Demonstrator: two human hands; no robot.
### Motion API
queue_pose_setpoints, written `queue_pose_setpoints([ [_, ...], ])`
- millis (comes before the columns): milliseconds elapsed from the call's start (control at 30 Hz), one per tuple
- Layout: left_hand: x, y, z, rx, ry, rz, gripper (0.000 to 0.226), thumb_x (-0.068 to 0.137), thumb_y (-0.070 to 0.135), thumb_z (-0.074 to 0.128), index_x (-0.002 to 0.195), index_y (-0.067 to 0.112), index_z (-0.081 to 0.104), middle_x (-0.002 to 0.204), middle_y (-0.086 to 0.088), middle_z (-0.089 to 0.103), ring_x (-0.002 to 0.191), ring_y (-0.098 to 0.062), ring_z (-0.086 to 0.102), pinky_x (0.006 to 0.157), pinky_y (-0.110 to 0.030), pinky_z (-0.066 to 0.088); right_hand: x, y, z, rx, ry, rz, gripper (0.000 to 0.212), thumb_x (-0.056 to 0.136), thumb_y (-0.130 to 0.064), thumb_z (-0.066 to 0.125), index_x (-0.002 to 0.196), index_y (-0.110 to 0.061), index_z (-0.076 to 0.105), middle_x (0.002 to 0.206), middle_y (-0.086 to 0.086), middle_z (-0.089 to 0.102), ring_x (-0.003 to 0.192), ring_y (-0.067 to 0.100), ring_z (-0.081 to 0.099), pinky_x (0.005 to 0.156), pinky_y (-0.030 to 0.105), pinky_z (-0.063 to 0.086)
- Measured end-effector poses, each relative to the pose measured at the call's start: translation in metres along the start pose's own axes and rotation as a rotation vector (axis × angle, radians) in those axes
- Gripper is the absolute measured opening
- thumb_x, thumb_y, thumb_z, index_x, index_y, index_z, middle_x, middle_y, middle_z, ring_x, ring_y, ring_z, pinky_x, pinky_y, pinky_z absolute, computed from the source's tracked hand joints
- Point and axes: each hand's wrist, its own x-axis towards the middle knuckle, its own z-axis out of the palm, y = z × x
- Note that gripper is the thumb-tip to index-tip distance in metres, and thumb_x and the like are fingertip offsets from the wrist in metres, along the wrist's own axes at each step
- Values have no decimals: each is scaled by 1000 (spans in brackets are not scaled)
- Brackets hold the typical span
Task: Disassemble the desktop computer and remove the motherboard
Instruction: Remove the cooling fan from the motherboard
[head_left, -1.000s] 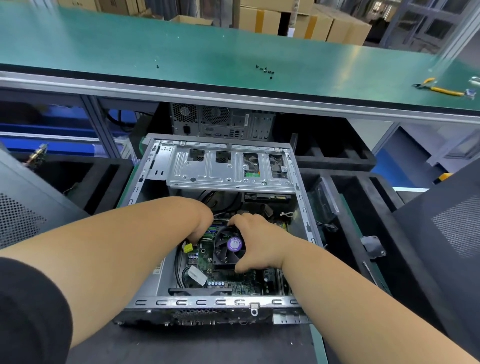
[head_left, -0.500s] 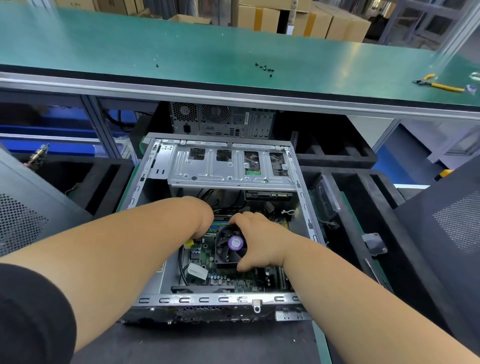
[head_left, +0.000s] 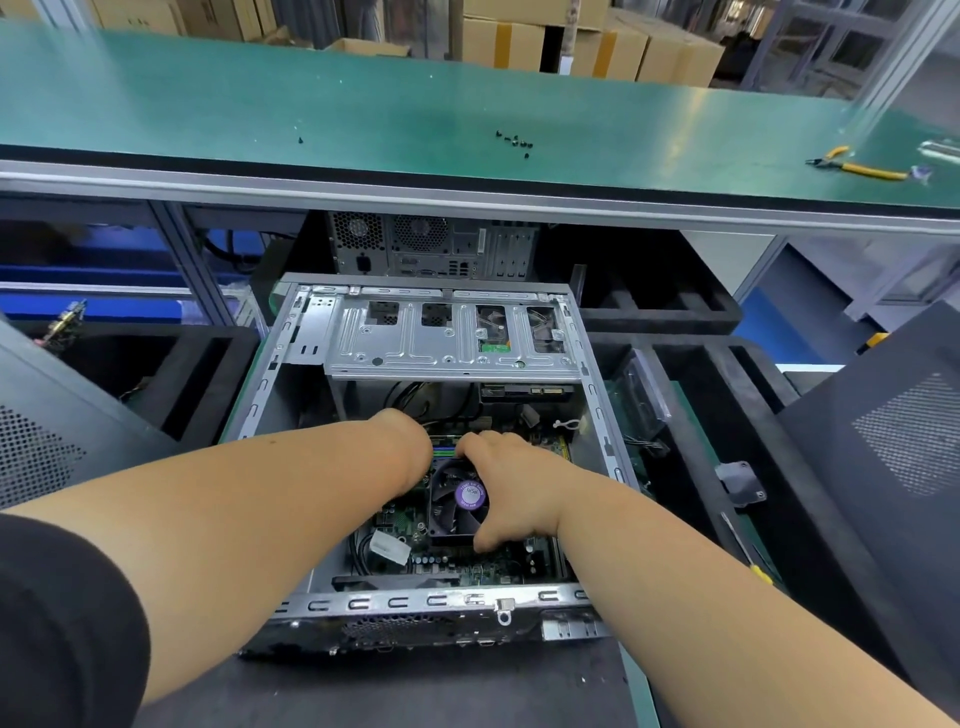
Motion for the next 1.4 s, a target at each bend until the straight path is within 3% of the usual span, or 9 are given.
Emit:
queue_pose_setpoints([
  [100, -1, 0, 1, 15, 31, 29, 27, 91, 22, 60, 117, 15, 62, 100, 2, 54, 109, -22, 60, 88, -34, 51, -1, -1, 2, -34, 16, -6, 84, 58, -38, 82, 125, -18, 37, 119, 2, 45, 108, 22, 42, 81, 35, 46],
  [200, 0, -1, 2, -9, 94, 17, 33, 92, 20, 59, 124, 13, 59, 120, -4, 57, 112, -23, 57, 93, -35, 50, -1, -2, 4, -70, 36, -16, 83, 58, -38, 82, 124, -17, 36, 119, 2, 44, 108, 21, 42, 76, 30, 40],
  [300, 2, -1, 2, 14, 103, 27, 33, 92, 22, 59, 123, 12, 60, 126, -7, 55, 113, -24, 56, 96, -36, 48, -1, -1, 3, -61, 33, -17, 83, 59, -37, 82, 125, -17, 36, 119, 2, 44, 108, 21, 41, 76, 30, 39],
  [533, -2, -1, -3, -20, -4, 32, 30, 90, 22, 61, 120, 15, 61, 103, -1, 54, 103, -22, 59, 92, -35, 51, -3, -3, 1, -39, 9, -12, 84, 60, -36, 82, 127, -17, 35, 121, 3, 44, 108, 21, 41, 78, 31, 41],
  [700, 1, -4, -3, 6, -86, 49, 31, 91, 24, 61, 121, 15, 61, 98, -1, 52, 89, -22, 51, 93, -35, 50, -4, -5, -1, -30, -53, -5, 83, 61, -34, 83, 127, -16, 35, 123, 5, 44, 112, 23, 42, 90, 41, 48],
  [933, 2, -12, 0, -8, -121, 66, 27, 92, 19, 57, 117, 11, 63, 87, -4, 54, 82, -23, 48, 91, -34, 48, -4, -6, 0, -42, -77, -6, 84, 61, -34, 84, 127, -17, 35, 124, 6, 44, 113, 25, 42, 90, 44, 48],
  [1167, -5, -19, -3, -115, -42, 43, 8, 92, 16, 49, 89, 12, 56, 69, -2, 46, 76, -23, 43, 70, -30, 39, -8, -6, -4, -5, -48, -4, 85, 60, -35, 83, 130, -19, 36, 123, 3, 45, 114, 23, 43, 90, 42, 49],
  [1267, -16, -27, -1, -226, 77, 2, 21, 92, 24, 49, 100, 12, 64, 92, -6, 62, 80, -24, 51, 68, -31, 41, -14, -5, -11, 72, 42, 7, 89, 59, -38, 80, 134, -23, 36, 124, -1, 45, 115, 19, 40, 92, 41, 48],
  [1400, -30, -43, 8, -438, 304, -52, 26, 93, 32, 51, 111, 19, 64, 109, -3, 64, 99, -24, 59, 75, -32, 47, -25, -9, -28, 179, 174, 6, 90, 58, -39, 78, 137, -27, 35, 124, -5, 45, 115, 17, 40, 93, 38, 48],
])
